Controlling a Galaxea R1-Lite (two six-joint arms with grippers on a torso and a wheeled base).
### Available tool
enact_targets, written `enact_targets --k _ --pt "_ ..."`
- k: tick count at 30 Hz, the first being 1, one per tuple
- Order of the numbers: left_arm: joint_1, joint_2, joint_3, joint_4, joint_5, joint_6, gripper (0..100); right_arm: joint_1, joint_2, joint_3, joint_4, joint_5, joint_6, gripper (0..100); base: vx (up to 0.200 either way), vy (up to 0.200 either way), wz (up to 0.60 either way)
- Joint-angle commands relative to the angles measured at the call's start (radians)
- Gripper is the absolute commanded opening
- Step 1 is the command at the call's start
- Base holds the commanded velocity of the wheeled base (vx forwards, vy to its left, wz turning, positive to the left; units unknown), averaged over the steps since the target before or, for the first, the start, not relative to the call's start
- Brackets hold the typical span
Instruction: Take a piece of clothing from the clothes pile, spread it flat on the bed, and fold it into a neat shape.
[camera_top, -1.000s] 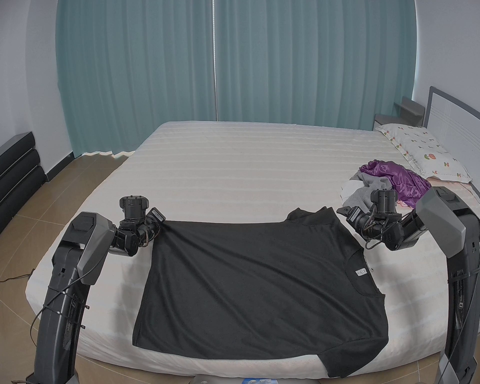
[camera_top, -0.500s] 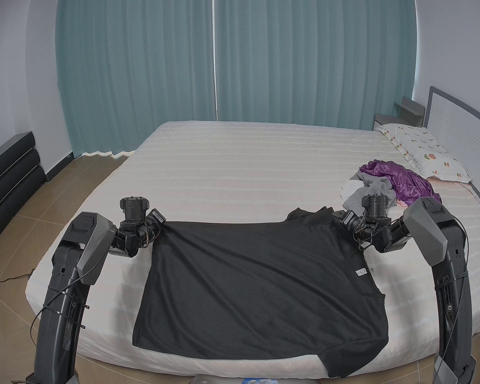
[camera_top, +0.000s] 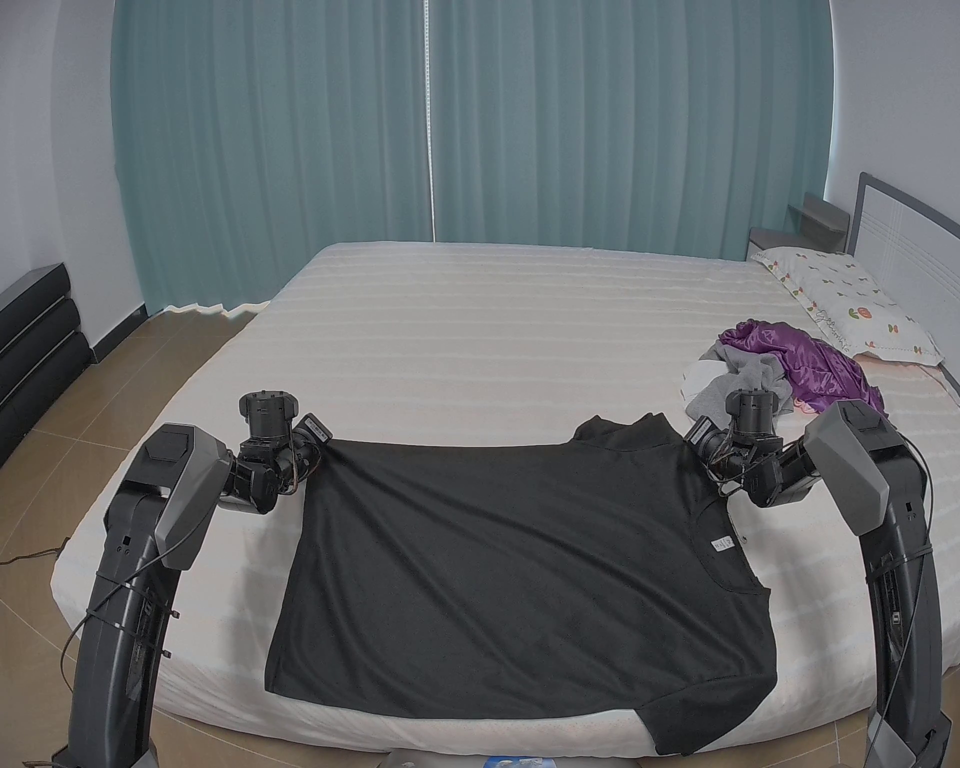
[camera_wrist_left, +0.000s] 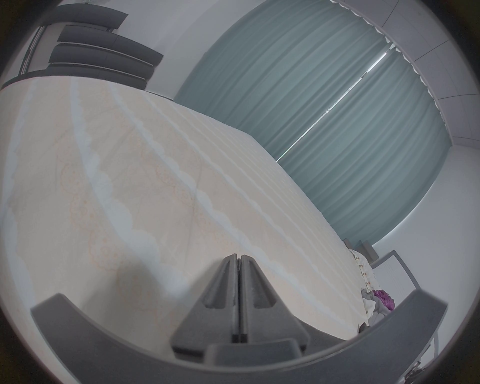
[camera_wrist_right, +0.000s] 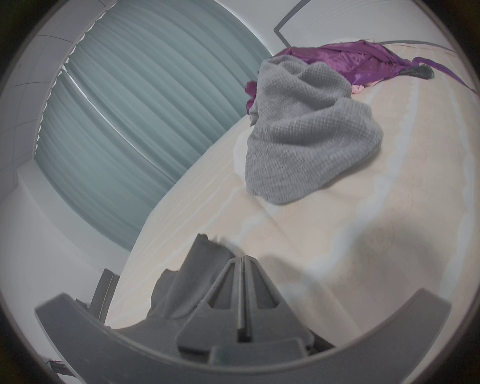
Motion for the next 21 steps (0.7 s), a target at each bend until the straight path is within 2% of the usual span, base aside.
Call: enact_targets --k 1,9,17,18,21 --pt "0.000 0.007 -0.002 -0.012 0.000 0.001 0 -0.001 0.001 -0.004 -0.021 -0.017 0.000 0 0.000 0.000 0.00" --pt "0.000 0.009 -0.022 -0.013 0.000 0.001 0 -0.008 -0.002 -0.041 -0.045 -0.044 -0.001 0 0.000 0.000 0.00" --pt "0.000 0.009 -0.022 -0.010 0.000 0.001 0 -0.001 -0.018 0.011 -0.024 -0.027 -0.004 0 0.000 0.000 0.00" --pt "0.000 0.009 -0.022 -0.009 0.000 0.001 0 0.003 -0.018 0.017 -0.013 -0.023 -0.004 100 0.000 0.000 0.00" --pt "0.000 0.009 -0.022 -0.009 0.000 0.001 0 0.010 -0.010 0.019 0.002 -0.021 -0.004 100 0.000 0.000 0.00"
